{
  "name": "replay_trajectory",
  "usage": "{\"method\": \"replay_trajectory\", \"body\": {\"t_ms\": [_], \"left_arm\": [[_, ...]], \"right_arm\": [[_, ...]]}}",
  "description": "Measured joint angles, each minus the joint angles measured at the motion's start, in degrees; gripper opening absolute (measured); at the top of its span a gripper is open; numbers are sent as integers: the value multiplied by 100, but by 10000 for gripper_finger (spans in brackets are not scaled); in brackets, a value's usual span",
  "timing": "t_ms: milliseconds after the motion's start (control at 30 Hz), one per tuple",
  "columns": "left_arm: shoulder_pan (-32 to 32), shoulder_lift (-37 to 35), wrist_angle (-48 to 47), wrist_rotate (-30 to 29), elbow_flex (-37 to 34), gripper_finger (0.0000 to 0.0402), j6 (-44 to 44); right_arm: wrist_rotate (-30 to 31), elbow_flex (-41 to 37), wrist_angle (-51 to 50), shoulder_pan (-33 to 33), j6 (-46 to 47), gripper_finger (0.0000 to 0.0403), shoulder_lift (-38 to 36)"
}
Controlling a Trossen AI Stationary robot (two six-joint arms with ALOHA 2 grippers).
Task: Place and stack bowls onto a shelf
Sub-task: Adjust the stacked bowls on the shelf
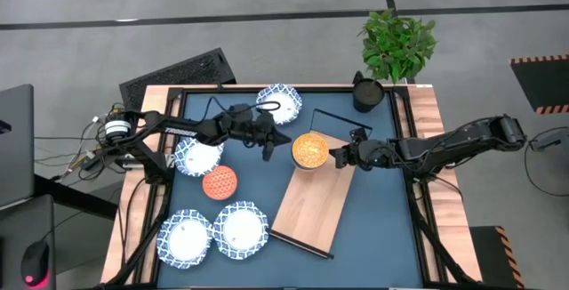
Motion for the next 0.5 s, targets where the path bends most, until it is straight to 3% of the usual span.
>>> {"method": "replay_trajectory", "body": {"t_ms": [200, 500], "left_arm": [[23, 18, 61, 43, 0, 0, -2], [99, 702, 803, 470, -4, 0, -520]], "right_arm": [[-16, 0, 0, -113, -1, 31, 0], [-145, 0, -30, -204, -19, 30, 0]]}}
